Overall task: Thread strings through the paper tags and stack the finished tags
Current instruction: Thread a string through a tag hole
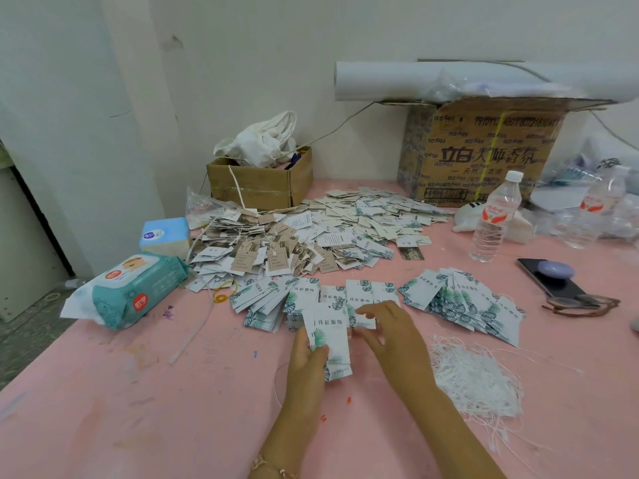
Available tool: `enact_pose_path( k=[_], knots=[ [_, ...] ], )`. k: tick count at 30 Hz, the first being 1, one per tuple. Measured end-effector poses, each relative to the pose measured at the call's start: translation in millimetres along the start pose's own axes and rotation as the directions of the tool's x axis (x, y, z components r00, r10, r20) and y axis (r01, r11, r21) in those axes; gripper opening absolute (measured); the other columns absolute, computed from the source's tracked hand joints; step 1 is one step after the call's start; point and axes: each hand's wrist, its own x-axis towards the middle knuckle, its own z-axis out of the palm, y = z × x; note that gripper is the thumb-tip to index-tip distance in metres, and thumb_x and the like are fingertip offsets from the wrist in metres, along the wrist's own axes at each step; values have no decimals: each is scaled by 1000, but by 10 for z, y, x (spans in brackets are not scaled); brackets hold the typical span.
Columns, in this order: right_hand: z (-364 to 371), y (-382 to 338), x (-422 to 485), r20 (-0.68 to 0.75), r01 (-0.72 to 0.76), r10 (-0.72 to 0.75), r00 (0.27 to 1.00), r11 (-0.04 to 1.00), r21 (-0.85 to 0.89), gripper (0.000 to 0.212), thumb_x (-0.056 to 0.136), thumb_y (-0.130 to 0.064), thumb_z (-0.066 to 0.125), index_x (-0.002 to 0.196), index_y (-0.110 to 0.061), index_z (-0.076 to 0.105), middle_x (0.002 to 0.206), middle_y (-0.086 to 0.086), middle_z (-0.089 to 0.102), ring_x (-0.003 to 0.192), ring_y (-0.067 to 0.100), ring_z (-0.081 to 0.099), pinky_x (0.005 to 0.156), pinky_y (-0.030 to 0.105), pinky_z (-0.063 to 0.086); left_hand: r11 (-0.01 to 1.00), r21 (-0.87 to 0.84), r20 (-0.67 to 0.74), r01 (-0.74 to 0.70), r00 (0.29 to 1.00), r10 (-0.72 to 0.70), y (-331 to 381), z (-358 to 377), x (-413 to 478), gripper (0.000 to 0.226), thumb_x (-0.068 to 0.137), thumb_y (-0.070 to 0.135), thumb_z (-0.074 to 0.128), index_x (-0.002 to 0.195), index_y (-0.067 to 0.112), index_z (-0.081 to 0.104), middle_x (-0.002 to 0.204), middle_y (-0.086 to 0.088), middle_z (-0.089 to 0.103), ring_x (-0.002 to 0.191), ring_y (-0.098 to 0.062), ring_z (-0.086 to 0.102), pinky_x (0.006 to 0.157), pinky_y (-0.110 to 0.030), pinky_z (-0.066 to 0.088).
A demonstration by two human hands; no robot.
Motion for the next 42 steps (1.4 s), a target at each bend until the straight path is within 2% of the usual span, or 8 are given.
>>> enact_pose_path(
  k=[3,7,14,19,24,29,37,42],
  knots=[
    [-39,102,-103,-28,-173,171,985,971,-165,17,83,-25,72,99,-22,66,96,-5,58,86,18,51,68,28,37,1000,28,24,-4,1000,4,-9,8,-9,56,94,-8,36,117,38,57,105,7,74,84,-10,72,59,-23,54],
    [-8,203,-272,115,-243,302,946,901,-358,19,89,-41,60,107,-34,61,104,-11,55,97,14,45,73,27,27,999,29,51,-42,998,41,-3,6,-12,55,95,-8,31,119,35,56,111,-6,72,89,-29,73,66,-32,59],
    [18,202,-229,183,-265,298,937,946,-185,4,88,-18,65,88,-14,66,88,-6,55,90,17,50,73,23,33,988,130,88,-87,993,76,-22,12,-3,59,93,-7,48,128,40,46,125,-2,66,93,-28,72,73,-36,59],
    [-21,122,-237,-38,-308,306,951,937,-162,3,85,-15,68,84,-11,68,91,-1,61,96,25,48,74,32,28,985,67,144,-161,978,150,23,4,-55,85,96,-9,43,140,62,27,130,30,55,94,-25,73,70,-27,57],
    [-61,-16,-209,-78,-226,231,970,971,76,10,88,-11,65,82,-17,60,83,-7,59,84,18,50,74,34,31,948,250,201,-198,968,149,26,33,-118,58,97,-6,36,100,36,76,103,6,73,86,-12,72,55,-20,54],
    [-6,-139,-290,60,-82,67,996,955,284,10,90,-11,63,86,-19,60,84,-11,56,82,1,50,69,14,40,956,220,180,-192,972,154,27,70,-122,15,90,20,64,94,23,78,89,-7,75,79,-18,72,59,-26,56],
    [-34,-90,-317,-7,-22,26,1000,948,317,20,81,-17,74,92,-27,61,81,-17,57,79,1,52,67,8,41,938,268,130,-219,973,190,44,51,-114,4,75,26,76,73,28,79,71,0,75,62,-11,70,54,-18,50],
    [-57,-69,-314,-60,66,-49,997,944,323,12,82,-21,72,89,-20,62,83,-17,58,78,0,54,69,8,41,973,203,135,-113,987,86,66,33,-117,9,81,21,72,81,15,80,67,-14,71,55,-21,65,40,-32,52]
  ],
)
